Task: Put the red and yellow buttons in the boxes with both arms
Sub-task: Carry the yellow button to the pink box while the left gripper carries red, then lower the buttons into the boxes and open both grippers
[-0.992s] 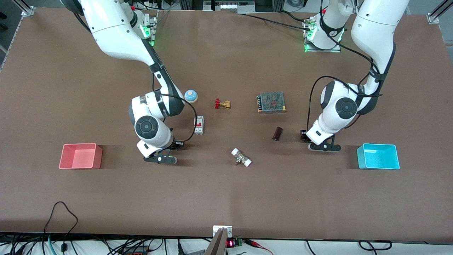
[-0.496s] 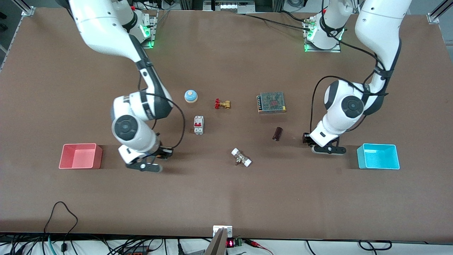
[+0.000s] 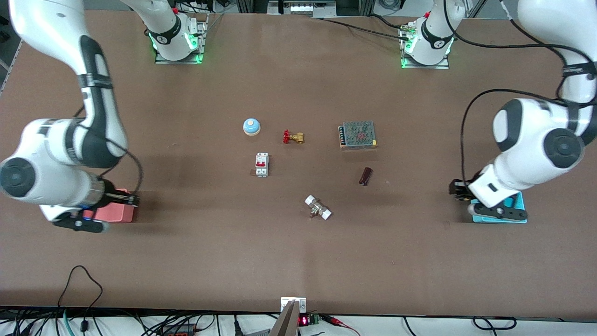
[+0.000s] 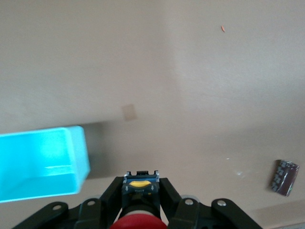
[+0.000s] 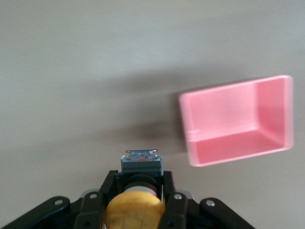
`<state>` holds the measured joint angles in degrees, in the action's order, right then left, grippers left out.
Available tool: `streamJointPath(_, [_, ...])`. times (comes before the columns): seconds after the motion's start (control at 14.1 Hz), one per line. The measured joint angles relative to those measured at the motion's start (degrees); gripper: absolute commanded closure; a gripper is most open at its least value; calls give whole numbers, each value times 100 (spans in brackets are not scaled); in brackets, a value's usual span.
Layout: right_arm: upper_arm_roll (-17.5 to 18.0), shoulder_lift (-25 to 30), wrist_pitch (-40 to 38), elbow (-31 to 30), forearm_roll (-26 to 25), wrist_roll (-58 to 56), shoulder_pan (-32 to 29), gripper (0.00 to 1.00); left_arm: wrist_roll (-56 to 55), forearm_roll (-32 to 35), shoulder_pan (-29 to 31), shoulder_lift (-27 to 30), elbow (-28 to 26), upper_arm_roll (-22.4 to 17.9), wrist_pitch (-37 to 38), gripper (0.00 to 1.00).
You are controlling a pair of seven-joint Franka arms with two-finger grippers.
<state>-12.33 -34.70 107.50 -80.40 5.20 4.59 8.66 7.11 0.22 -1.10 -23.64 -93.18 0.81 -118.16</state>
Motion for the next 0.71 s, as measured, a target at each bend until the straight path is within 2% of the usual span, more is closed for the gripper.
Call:
streamJointPath(0.28, [2, -142, -3, -78, -50, -676, -481, 73, 1037, 191, 669, -323, 232, -26, 71, 76])
streamJointPath(0.5, [20, -394, 313, -85, -285, -734, -492, 73, 1128, 192, 1027, -826, 386, -32, 50, 76])
streamJointPath(0.71, [20, -699, 557, -91, -303, -798, -571, 73, 1067, 192, 1206, -1313, 613, -34, 33, 76])
